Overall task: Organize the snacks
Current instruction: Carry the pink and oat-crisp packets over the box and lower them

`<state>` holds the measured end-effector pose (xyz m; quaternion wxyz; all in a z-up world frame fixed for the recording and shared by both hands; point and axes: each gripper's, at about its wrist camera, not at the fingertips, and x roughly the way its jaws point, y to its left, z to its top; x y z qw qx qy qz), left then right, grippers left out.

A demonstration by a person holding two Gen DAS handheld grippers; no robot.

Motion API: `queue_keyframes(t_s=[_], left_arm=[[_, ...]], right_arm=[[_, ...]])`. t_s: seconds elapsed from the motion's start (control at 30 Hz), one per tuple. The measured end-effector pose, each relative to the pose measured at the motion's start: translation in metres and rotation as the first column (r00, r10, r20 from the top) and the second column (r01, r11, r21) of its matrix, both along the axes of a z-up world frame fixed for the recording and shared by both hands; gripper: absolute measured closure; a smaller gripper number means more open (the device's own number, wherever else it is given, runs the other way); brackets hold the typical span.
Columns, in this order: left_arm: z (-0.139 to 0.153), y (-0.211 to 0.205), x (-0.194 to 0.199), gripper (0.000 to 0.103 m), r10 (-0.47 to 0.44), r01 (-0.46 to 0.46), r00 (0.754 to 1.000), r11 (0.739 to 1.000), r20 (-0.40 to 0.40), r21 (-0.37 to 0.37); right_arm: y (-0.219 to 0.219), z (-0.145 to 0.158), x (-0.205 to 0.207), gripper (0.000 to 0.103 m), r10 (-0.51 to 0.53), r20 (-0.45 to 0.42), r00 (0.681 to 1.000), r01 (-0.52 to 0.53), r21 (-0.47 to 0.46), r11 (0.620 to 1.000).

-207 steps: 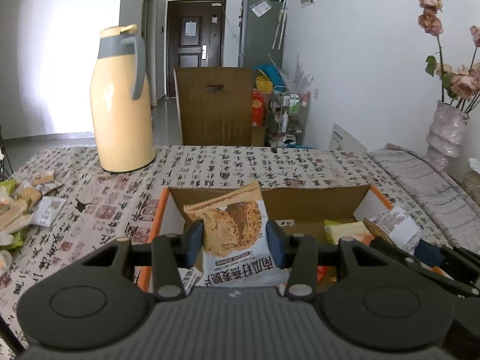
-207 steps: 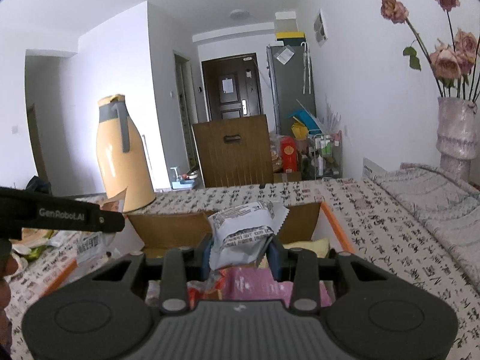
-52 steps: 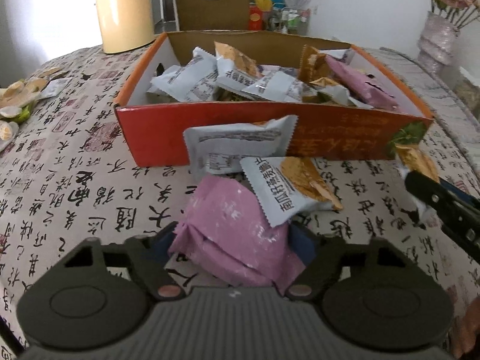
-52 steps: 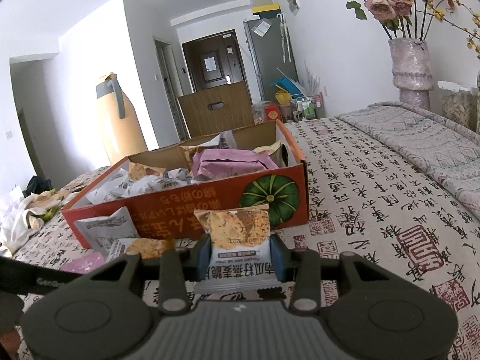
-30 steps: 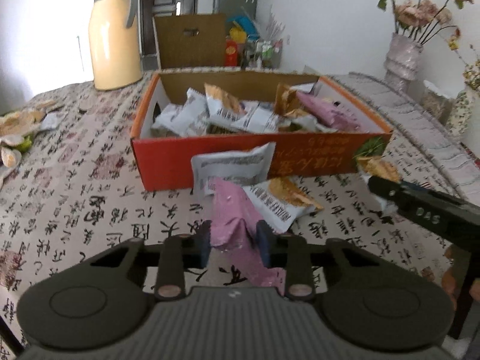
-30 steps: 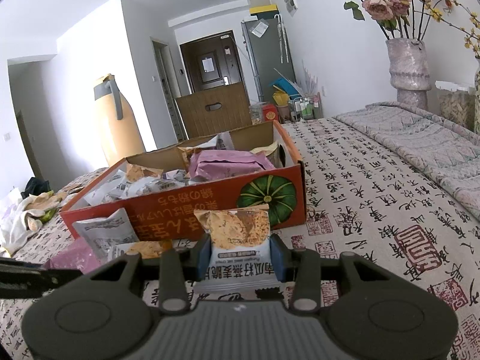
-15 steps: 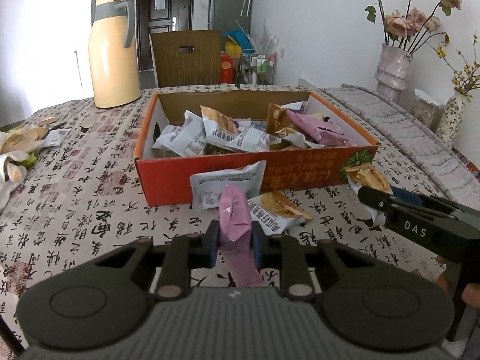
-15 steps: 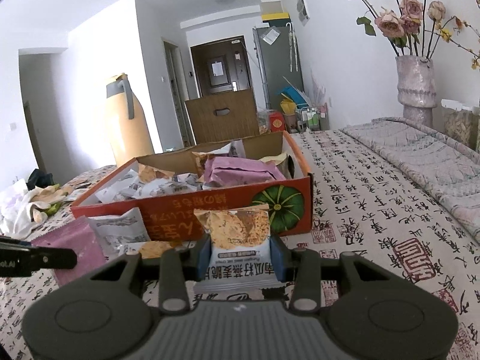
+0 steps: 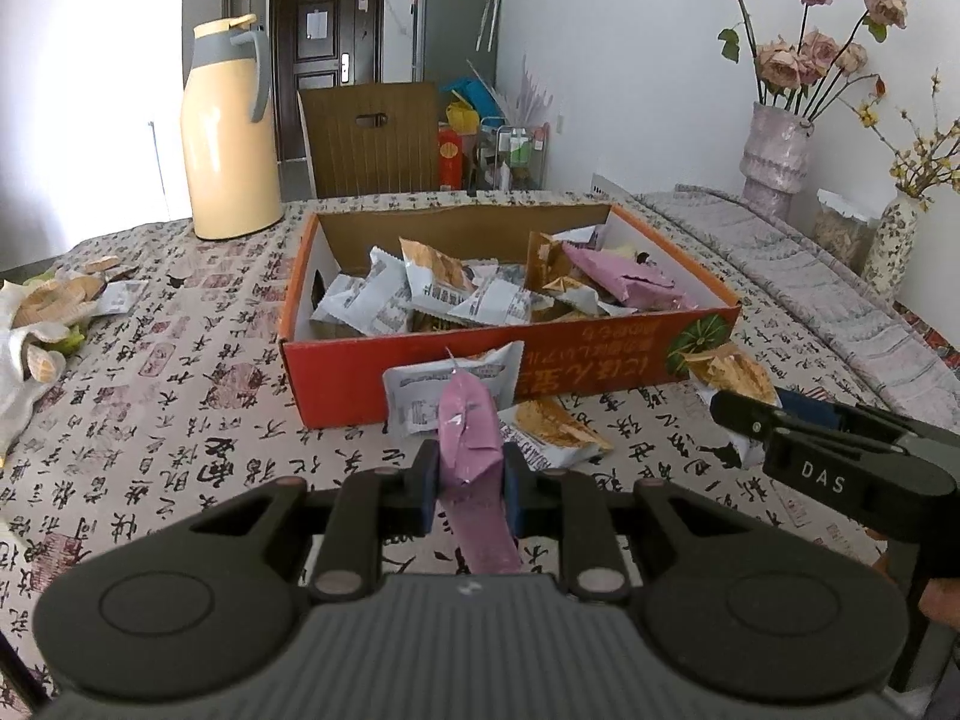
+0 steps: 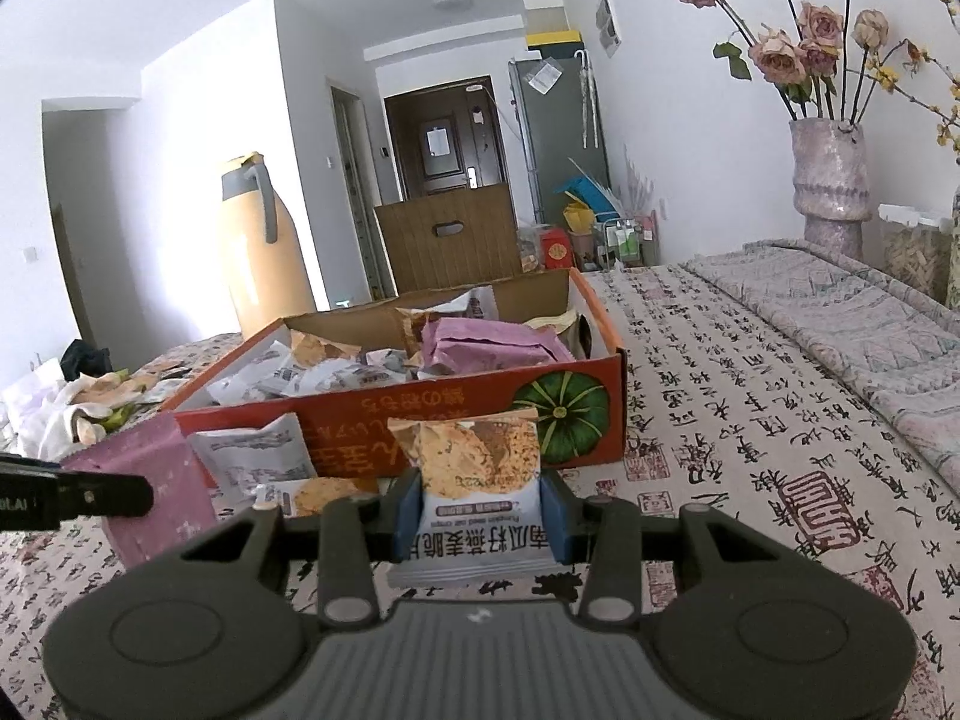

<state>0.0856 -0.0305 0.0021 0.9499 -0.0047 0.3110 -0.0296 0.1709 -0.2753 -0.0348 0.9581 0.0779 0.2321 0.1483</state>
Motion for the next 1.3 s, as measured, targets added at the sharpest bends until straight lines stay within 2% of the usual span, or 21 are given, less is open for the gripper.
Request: queue_keyframes(t_s=[0.33,0.6,0.97,1.3], left_arm=[[0.026,0.0,0.0,0.081,-0.002,0.0,0.997,1.0,0.077,0.018],[0.05,-0.004,0.022,0.081,-0.002,-0.003,0.99,0.999,0.144,0.035],[0.065,-0.007,0.075,0.081,0.005,-0.011,0.983,1.0,0.183,0.029],[0.059,0.0,0.133,0.081,0.055,-0.057,0.98,0.998,0.191,0.004]], right_arm=[[0.009,0.02,-0.004,0.063,0.017,0.046,0.999,-0.017,-0.005,1.0],[0.022,0.039,0.014,0.063,0.027,0.09,0.996,-0.026,-0.013,1.0],[0.042,0.06,0.065,0.063,0.035,0.122,0.992,-0.029,-0.05,0.998],[0.053,0.063,0.125,0.063,0.005,0.108,0.994,0.001,-0.056,0.998]])
